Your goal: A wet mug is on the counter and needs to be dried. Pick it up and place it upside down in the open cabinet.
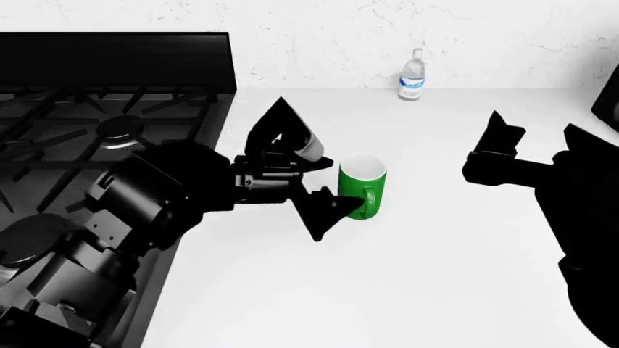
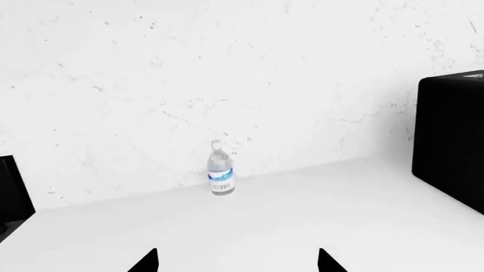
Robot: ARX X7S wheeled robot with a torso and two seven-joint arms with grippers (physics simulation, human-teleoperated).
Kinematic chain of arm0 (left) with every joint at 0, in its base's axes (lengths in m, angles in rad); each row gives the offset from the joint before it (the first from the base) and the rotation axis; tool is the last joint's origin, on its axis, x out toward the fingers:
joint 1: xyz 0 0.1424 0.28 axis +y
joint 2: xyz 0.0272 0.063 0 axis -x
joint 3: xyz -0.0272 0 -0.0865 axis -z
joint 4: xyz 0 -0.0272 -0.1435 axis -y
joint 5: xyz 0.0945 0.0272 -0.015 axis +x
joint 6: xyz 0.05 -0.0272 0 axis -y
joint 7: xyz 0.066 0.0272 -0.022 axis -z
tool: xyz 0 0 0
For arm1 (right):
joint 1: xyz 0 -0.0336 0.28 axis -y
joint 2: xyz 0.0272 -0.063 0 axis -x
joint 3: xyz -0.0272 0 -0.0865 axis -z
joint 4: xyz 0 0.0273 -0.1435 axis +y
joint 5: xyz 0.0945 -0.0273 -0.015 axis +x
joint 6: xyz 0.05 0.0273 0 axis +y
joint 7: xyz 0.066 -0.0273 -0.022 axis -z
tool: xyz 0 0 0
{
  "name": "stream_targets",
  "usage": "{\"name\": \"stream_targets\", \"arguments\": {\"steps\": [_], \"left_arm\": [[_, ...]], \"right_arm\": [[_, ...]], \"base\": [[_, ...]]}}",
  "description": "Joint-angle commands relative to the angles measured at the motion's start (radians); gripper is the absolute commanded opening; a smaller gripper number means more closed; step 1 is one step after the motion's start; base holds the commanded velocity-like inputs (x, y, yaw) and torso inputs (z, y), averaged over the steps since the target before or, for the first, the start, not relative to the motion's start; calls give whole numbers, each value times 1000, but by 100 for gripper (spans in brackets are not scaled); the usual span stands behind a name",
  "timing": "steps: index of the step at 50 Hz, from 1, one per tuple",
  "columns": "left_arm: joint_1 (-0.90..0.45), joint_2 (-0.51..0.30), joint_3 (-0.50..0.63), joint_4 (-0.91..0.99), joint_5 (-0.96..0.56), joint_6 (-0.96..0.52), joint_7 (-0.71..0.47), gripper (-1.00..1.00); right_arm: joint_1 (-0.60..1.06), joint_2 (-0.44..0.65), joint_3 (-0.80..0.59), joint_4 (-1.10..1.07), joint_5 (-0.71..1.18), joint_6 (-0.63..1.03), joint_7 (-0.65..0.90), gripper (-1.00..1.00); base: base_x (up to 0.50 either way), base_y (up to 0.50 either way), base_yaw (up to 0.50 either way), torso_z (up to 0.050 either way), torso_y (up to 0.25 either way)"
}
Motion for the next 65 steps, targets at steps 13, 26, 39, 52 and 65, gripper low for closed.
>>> {"name": "stream_targets", "arguments": {"steps": [13,26,39,52,65], "left_arm": [[12,20,34,-54,27,35,20,100],[6,55,49,-129,48,78,45,100],[4,75,58,-174,58,105,59,100],[18,51,37,-104,39,125,47,-100],[22,-15,-57,35,-24,76,-80,-100]], "right_arm": [[-29,-4,0,1,-24,-23,-18,100],[-56,-2,7,5,-39,-37,-29,100],[-61,2,8,6,-36,-41,-24,100],[-48,6,2,-4,-12,-36,2,100],[-40,3,-6,-12,-3,-39,5,100]], "base": [[0,0,0,0,0],[0,0,0,0,0],[0,0,0,0,0],[0,0,0,0,0],[0,0,0,0,0]]}}
